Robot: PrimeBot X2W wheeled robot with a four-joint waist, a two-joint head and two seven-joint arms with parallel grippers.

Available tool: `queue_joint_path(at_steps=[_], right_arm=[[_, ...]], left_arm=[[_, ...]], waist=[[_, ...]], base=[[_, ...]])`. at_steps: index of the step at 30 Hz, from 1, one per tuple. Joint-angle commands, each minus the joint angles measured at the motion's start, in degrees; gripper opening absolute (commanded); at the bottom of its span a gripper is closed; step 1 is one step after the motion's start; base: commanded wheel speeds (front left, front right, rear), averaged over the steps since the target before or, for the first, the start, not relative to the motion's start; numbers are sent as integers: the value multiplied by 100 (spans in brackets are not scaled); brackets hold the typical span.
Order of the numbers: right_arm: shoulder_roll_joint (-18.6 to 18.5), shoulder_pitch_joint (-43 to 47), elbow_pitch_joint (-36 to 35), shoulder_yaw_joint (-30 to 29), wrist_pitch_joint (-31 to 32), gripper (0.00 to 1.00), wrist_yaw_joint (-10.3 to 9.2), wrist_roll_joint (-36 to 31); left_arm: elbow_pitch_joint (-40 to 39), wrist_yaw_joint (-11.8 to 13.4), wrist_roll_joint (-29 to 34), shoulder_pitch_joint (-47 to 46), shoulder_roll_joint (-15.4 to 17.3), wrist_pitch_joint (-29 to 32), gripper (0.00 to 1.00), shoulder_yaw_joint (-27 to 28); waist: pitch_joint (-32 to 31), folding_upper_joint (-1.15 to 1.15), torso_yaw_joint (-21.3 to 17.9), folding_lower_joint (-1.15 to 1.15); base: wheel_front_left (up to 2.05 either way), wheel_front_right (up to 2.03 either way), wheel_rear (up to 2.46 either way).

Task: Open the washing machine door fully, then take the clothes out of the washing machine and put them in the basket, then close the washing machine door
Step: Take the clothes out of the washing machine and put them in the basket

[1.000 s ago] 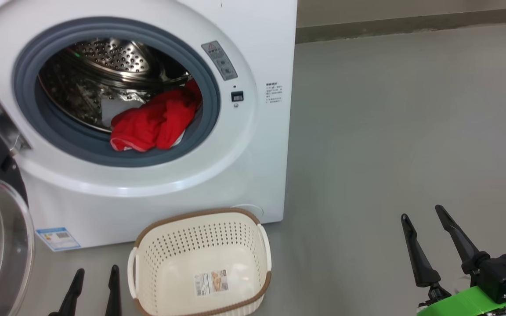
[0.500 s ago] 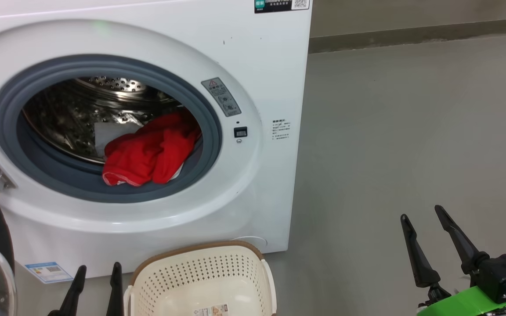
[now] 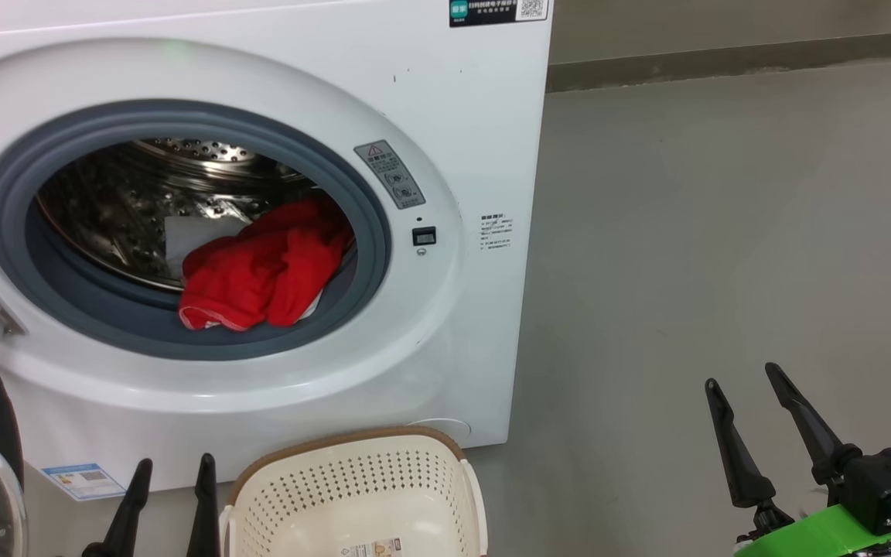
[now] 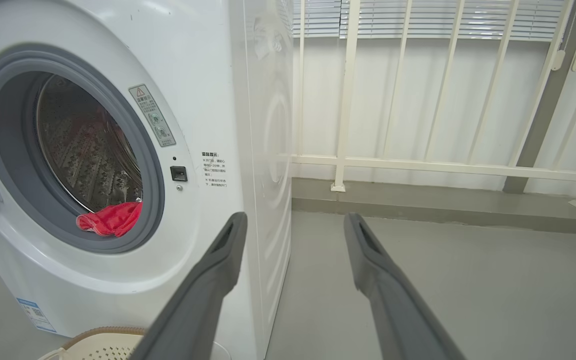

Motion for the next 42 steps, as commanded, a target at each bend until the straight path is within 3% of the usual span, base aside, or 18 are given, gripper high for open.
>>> queue_joint_path(at_steps=[1,20,42], right_arm=[[-116,-67,-113,135,-37,100,34,-7],[-139,-159,-134,173,-37,100,34,-2],[-215,-870,-273,239,-37,100,34,4]], left_arm=[[-190,16,50,-102,14,-71,100,205],[-43,-11,-32,-418,9,-71,100,242],[935,-109,-279,-2587,38,-71,100,154]], waist=[[3,0,2,0],[276,0,151,0],[1607,0,470,0]], base=[[0,0,0],[0,0,0],[0,0,0]])
